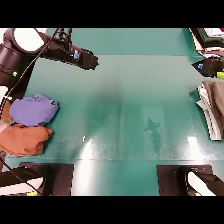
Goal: Fold the shirts.
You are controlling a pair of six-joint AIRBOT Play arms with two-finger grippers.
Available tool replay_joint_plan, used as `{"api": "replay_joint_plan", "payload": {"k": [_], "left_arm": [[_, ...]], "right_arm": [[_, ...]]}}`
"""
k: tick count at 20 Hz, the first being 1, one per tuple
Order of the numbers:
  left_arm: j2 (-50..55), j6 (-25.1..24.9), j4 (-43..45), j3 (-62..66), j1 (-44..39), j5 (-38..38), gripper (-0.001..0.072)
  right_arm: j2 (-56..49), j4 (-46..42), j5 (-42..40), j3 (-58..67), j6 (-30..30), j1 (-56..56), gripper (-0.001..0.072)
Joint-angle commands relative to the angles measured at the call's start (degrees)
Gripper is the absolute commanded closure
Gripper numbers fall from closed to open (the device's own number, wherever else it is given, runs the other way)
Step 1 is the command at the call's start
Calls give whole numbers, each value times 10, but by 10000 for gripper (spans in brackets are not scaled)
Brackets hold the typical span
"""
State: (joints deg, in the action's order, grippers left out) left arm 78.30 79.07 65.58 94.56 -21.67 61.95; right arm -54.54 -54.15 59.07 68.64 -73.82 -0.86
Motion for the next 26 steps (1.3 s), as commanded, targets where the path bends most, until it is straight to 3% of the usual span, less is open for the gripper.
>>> {"api": "replay_joint_plan", "payload": {"k": [1,16,21,26], "left_arm": [[0,0,0,0,0,0,684],[-2,0,2,2,3,-26,684],[-66,17,107,5,107,154,685],[-152,16,220,-75,260,239,683]], "right_arm": [[0,0,-2,0,0,1,694],[0,1,16,0,0,1,694],[0,6,17,0,-1,2,694],[0,6,31,0,-1,2,693]]}}
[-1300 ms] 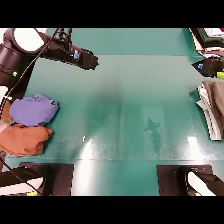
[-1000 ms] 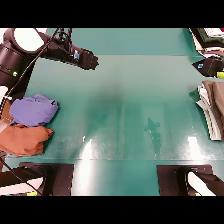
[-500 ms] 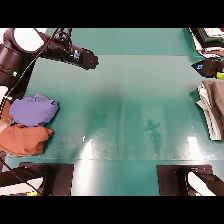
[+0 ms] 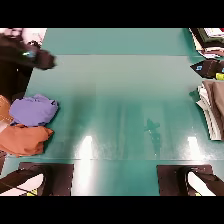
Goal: Fold the shirts.
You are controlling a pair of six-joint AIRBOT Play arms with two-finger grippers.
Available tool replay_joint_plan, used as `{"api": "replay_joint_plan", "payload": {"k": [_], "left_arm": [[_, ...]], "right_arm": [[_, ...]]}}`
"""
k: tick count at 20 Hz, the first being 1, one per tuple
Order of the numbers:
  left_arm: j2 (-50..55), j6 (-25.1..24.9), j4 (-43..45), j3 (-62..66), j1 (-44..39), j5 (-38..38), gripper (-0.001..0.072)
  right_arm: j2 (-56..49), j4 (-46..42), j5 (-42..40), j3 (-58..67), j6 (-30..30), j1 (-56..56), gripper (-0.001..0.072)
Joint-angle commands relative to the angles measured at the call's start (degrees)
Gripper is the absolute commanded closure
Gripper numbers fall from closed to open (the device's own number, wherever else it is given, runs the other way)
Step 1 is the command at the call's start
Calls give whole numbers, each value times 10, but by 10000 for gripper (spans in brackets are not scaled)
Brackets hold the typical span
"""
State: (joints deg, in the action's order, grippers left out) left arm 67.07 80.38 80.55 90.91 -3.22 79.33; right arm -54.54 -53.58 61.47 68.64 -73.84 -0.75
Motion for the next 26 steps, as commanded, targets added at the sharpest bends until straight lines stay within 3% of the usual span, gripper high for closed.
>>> {"api": "replay_joint_plan", "payload": {"k": [1,2,3,4,11,14,15,16,17,18,22,26], "left_arm": [[-46,2,80,-65,104,78,671],[-47,2,84,-91,129,82,431],[-47,3,84,-125,152,72,132],[-47,9,84,-160,168,50,97],[-47,40,89,-407,191,-157,98],[-47,52,89,-434,191,-187,98],[-47,52,89,-433,191,-184,103],[-47,52,89,-432,191,-177,280],[-47,51,89,-432,191,-170,553],[-47,51,89,-432,191,-167,683],[-65,52,81,-386,191,-131,685],[-138,52,42,-186,189,-68,686]], "right_arm": [[0,0,6,0,0,0,694],[0,0,6,0,0,0,693],[0,0,5,0,0,0,694],[0,0,5,0,0,0,694],[0,0,4,0,0,0,694],[0,0,4,0,0,0,694],[0,0,4,0,0,0,694],[0,0,4,0,0,0,694],[0,0,3,0,0,0,694],[0,0,3,0,0,0,694],[0,1,-4,1,0,0,694],[23,1,-56,13,0,0,694]]}}
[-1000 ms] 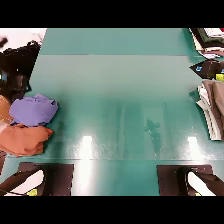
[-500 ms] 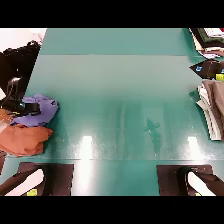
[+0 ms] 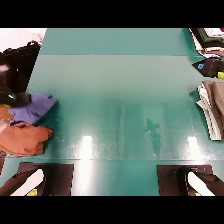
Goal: Fold the shirts.
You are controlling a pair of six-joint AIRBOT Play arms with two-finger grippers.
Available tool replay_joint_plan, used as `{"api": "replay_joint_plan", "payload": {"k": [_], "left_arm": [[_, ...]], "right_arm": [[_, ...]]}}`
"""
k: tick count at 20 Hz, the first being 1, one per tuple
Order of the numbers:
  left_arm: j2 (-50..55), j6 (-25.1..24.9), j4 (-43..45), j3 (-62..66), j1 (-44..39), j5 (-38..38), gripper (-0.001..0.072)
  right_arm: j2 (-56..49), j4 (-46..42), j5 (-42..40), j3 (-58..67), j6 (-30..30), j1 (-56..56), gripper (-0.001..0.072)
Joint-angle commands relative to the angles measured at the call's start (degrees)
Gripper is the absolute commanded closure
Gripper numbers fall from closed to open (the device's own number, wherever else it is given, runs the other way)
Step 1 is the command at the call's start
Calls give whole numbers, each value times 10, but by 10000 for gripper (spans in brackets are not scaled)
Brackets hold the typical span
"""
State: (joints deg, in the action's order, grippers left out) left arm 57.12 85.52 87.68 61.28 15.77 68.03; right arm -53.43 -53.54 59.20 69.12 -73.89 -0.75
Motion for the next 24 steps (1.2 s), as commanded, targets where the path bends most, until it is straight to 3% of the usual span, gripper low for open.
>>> {"api": "replay_joint_plan", "payload": {"k": [1,3,7,12,14,19,21,24], "left_arm": [[-51,0,-46,170,-1,61,686],[-69,0,-60,290,-20,87,687],[-73,2,-60,433,-156,70,688],[-12,28,-57,428,-342,82,688],[42,47,-58,414,-421,96,688],[206,37,-88,382,-602,68,674],[259,-1,-97,382,-634,52,197],[277,-9,-18,383,-602,83,179]], "right_arm": [[15,0,-43,23,0,0,694],[15,0,-54,63,0,0,694],[-6,0,-46,153,0,0,694],[-43,0,-2,227,0,0,694],[-49,0,11,235,0,0,694],[-48,0,32,234,0,0,694],[-48,0,40,234,0,0,694],[-48,0,55,234,0,0,694]]}}
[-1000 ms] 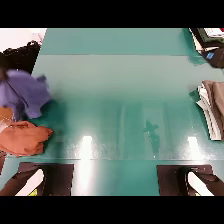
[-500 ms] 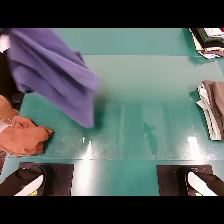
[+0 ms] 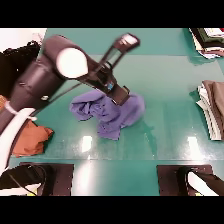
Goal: Fold the shirts.
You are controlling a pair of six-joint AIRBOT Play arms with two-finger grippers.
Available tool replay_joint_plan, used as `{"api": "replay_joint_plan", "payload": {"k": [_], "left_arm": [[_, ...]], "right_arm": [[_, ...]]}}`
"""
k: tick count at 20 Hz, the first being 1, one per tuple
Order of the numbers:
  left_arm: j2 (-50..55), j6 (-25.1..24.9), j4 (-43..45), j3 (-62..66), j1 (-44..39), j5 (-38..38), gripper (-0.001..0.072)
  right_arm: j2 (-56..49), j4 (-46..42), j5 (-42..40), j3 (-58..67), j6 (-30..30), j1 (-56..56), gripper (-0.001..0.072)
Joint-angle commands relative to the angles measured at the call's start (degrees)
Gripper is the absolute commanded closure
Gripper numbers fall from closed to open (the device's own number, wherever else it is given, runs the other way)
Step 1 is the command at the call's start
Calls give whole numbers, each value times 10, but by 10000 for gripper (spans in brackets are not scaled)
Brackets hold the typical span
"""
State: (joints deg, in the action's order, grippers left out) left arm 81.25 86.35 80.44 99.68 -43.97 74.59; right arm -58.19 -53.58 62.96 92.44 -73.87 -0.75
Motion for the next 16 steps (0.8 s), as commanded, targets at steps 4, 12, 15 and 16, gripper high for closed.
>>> {"api": "replay_joint_plan", "payload": {"k": [4,12,15,16], "left_arm": [[12,-7,109,-4,152,100,180],[10,-13,-76,-222,356,1,179],[10,-12,-93,-299,386,-57,178],[13,-13,-109,-311,396,-68,178]], "right_arm": [[0,0,24,1,0,0,694],[-1,0,26,1,0,0,694],[0,0,28,-9,0,0,694],[0,0,28,-17,0,0,694]]}}
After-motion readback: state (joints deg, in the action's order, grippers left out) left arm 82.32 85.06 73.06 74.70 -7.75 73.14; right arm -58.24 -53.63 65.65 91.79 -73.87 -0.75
